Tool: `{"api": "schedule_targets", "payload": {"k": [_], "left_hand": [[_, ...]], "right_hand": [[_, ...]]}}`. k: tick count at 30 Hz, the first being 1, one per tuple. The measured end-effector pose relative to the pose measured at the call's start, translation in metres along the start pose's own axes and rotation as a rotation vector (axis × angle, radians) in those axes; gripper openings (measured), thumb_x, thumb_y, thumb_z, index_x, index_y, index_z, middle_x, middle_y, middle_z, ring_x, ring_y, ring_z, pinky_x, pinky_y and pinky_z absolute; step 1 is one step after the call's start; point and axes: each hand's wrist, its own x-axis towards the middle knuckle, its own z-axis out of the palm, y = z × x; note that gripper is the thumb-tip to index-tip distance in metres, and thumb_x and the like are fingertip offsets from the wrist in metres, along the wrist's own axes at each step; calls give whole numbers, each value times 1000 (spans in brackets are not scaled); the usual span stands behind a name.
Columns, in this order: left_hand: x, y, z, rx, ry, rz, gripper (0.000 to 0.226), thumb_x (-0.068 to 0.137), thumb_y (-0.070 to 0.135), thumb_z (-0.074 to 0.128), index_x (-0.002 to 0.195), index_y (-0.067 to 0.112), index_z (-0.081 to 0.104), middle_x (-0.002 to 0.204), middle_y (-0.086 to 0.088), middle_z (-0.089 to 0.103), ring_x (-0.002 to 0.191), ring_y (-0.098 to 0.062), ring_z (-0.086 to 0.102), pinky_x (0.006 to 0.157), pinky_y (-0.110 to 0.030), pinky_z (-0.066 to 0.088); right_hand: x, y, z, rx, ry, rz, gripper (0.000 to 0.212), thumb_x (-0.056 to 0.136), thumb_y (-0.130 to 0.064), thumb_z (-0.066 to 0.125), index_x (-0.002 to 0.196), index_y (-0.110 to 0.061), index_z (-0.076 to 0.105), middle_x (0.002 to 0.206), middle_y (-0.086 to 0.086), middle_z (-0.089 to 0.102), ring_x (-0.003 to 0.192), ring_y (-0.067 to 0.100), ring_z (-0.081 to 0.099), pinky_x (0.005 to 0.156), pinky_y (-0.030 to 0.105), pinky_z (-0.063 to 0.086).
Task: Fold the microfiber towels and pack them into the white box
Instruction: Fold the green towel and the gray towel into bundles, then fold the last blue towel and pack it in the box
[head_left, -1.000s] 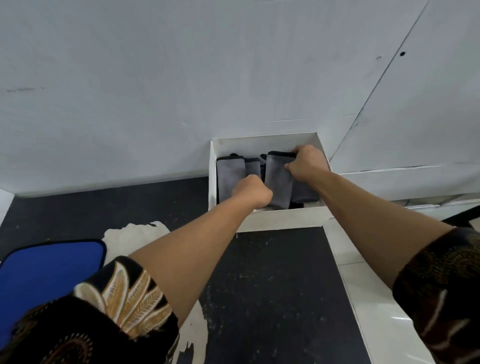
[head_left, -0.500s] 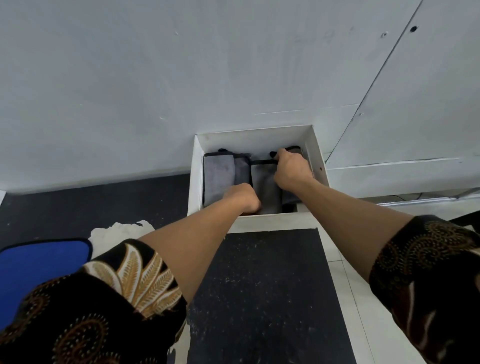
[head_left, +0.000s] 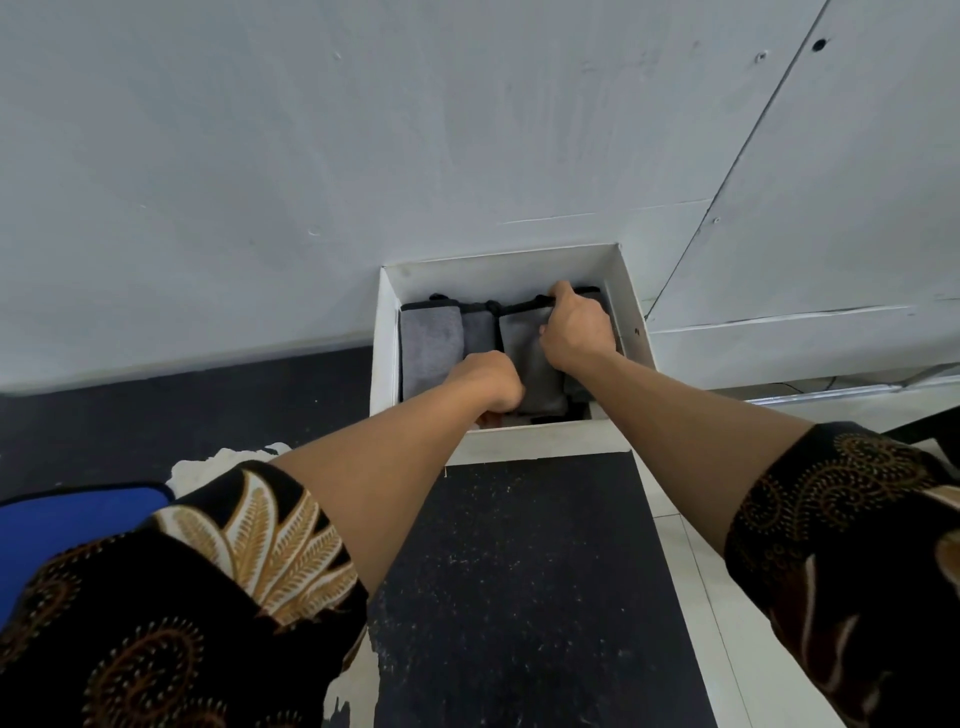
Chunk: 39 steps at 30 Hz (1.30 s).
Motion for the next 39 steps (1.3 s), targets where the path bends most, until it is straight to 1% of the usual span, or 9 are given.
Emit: {"api": "schedule_targets", "payload": {"k": [2, 6, 12, 16, 20, 25, 28, 33, 39], "left_hand": [[0, -3, 1, 52, 18, 5, 21, 94, 23, 55, 85, 9, 66, 83, -9, 71, 72, -24, 71, 71, -36, 62], [-6, -10, 2, 166, 90, 25, 23, 94, 27, 58, 76, 14, 61, 75, -3, 65, 66, -19, 65, 58, -28, 52], [-27, -16, -22, 194, 231, 159, 27, 93, 27, 58, 71, 14, 52, 83, -6, 62, 74, -24, 59, 58, -31, 43], [-50, -32, -39, 260, 309, 240, 28, 96, 36, 56, 105, 10, 63, 107, -10, 64, 96, -30, 58, 69, -35, 43], [-79, -66, -48, 304, 420, 289, 43, 96, 41, 53, 131, 15, 54, 129, -13, 52, 121, -34, 47, 93, -42, 43], [-120, -123, -49, 257, 561, 307, 40, 93, 37, 56, 128, 17, 54, 130, -9, 51, 118, -30, 46, 96, -41, 38], [-145, -161, -47, 233, 546, 291, 43, 94, 40, 56, 131, 19, 53, 133, -8, 49, 123, -30, 44, 101, -42, 37], [-179, -241, -40, 204, 538, 219, 54, 96, 43, 54, 143, 20, 43, 145, -7, 42, 133, -30, 38, 108, -44, 32], [-206, -366, -25, 164, 528, 88, 52, 96, 44, 54, 141, 20, 45, 142, -6, 43, 128, -29, 40, 104, -40, 34]], "right_hand": [[-2, -1, 3, -17, -53, 14, 39, 90, -12, 60, 125, -11, 42, 113, 20, 63, 104, 38, 60, 75, 37, 43], [-10, -3, 6, -24, -52, 16, 38, 89, -6, 58, 122, -9, 39, 113, 20, 60, 103, 38, 58, 73, 38, 42], [-24, -18, -8, -96, -43, 29, 41, 90, -17, 63, 124, -11, 41, 129, 17, 41, 115, 38, 49, 76, 38, 38], [-43, -38, -21, -94, -27, 37, 41, 89, -19, 58, 125, -10, 41, 132, 17, 39, 120, 37, 42, 83, 39, 40], [-78, -63, -29, -22, 6, 7, 45, 90, -25, 60, 128, -11, 42, 132, 17, 40, 120, 36, 42, 91, 43, 43], [-140, -106, -20, 64, 158, -50, 41, 89, -23, 61, 124, -9, 46, 125, 17, 45, 115, 37, 45, 90, 43, 44], [-178, -136, -4, 84, 203, -58, 44, 87, -22, 63, 126, -11, 45, 126, 15, 46, 114, 34, 47, 94, 41, 44], [-242, -192, 39, 120, 179, -47, 55, 90, -30, 65, 135, -12, 41, 134, 14, 44, 122, 33, 45, 98, 43, 44], [-296, -261, 128, 123, 40, -17, 56, 90, -33, 68, 136, -20, 40, 138, 8, 43, 122, 27, 47, 100, 41, 48]]}}
